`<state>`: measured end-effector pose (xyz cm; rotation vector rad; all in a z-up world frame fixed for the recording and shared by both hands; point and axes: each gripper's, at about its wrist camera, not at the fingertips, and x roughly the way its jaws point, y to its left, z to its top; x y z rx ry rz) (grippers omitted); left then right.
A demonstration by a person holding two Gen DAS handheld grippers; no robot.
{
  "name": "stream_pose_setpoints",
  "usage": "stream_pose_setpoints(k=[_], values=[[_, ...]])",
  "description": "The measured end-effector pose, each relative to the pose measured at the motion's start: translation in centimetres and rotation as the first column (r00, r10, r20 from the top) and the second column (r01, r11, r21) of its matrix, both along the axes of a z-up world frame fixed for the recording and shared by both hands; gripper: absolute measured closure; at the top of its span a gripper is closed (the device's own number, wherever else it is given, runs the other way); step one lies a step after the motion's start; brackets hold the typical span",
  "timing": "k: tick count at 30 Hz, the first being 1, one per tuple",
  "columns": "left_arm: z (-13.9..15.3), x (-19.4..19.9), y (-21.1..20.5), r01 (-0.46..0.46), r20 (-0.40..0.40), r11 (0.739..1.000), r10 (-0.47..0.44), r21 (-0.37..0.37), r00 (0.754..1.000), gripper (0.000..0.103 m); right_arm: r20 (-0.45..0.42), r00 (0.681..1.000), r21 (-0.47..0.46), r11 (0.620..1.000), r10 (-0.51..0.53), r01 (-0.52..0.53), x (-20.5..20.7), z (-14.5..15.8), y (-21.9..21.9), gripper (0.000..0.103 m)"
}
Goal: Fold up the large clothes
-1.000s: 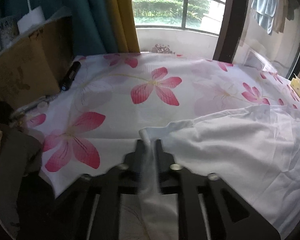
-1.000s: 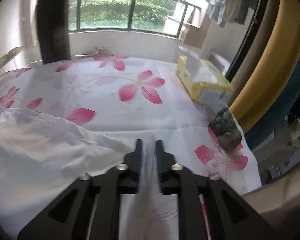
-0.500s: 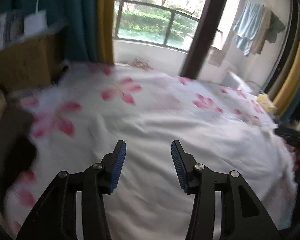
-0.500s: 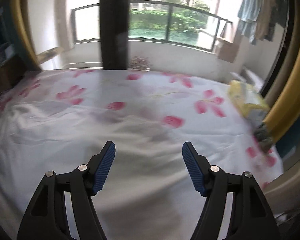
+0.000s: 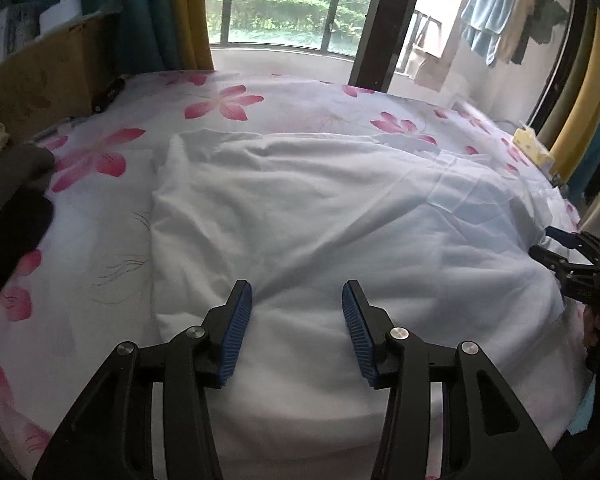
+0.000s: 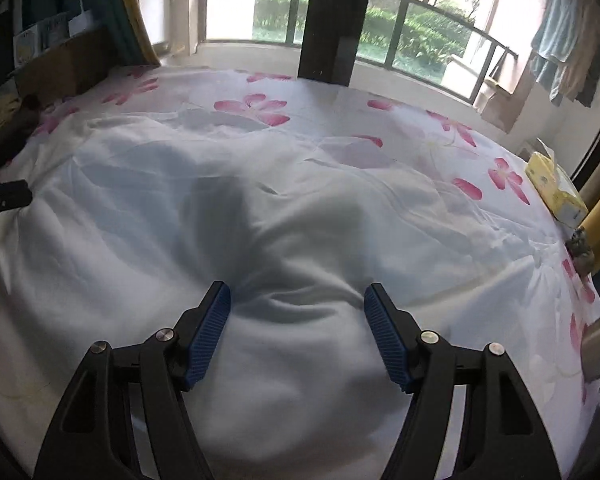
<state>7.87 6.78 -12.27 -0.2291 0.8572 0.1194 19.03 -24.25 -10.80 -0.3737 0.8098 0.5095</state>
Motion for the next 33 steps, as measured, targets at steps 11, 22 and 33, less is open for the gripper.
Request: stream_pose_setpoints(k=[11, 22, 33], values=[[4.1, 1.3, -6.4, 0.169, 0.120, 0.985, -0.173, 0.036, 0.978, 0.054, -0.006, 0.999, 0.026, 0.999, -0.047, 0.047, 0.1, 0.0, -0.9, 0.024], [1.0, 1.2, -10.4, 0.215, 0.022, 0.976, -0.216, 0.037, 0.976, 0.054, -0.024, 0.987, 0.068, 0.985, -0.158, 0.159, -2.2, 0.3, -4.4, 0.022], [2.5, 0.8, -11.6, 0.218, 0.036, 0.973, -0.222, 0.081, 0.974, 0.054, -0.067, 0.975, 0.133, 0.967, -0.211, 0.218, -4.5, 0.3, -10.0, 0.022]])
